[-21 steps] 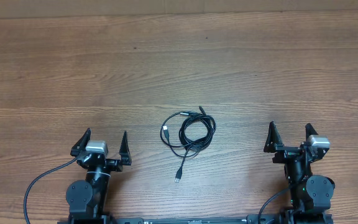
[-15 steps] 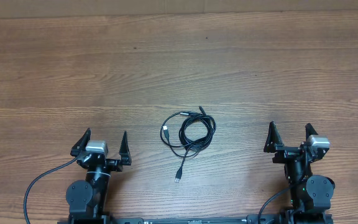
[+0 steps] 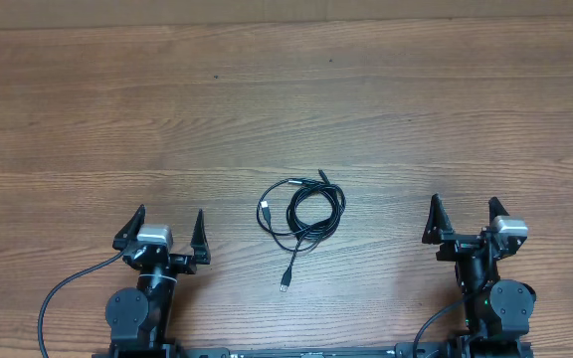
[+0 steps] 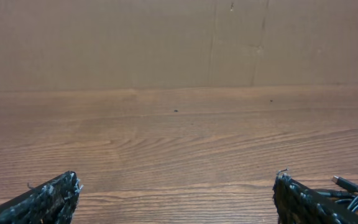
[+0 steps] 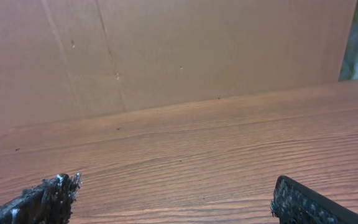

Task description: Untangle cables

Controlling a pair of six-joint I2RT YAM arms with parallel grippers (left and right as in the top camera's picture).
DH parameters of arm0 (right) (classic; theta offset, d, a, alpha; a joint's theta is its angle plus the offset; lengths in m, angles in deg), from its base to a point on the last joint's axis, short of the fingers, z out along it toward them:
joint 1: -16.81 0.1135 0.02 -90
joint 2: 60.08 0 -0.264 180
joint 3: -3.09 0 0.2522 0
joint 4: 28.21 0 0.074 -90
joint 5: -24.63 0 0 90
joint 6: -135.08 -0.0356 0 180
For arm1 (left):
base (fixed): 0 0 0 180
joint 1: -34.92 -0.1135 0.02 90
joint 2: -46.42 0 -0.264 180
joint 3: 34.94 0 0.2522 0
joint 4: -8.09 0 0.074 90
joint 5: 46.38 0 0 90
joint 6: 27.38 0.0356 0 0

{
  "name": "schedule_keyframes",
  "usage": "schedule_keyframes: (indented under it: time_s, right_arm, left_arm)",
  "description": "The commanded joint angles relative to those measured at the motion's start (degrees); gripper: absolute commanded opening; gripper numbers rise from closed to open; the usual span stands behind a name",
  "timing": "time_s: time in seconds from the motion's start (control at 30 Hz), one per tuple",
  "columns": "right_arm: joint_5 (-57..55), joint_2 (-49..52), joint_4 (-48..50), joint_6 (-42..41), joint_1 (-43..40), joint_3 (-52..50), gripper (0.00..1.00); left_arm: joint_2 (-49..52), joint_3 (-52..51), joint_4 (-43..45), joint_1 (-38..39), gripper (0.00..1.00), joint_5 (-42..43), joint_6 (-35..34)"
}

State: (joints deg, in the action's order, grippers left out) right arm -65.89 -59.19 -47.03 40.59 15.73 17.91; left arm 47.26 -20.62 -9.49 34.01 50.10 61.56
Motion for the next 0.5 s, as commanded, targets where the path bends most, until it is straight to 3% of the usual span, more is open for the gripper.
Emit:
schedule_keyframes:
  time_s: [0.0,0.47]
  right_arm:
    - [-0.83,-0.11,0.39,-0.2,-0.28,-0.61,1.0]
    - [-0.83,-0.11,0.39,-0.2,-0.28,-0.61,1.0]
  left_arm:
    - [-0.59,-0.28,-0.02,-0.57,1.0,0.61,1.09]
    - [-0.59,-0.28,-0.26,-0.57,1.0,-2.21,1.33]
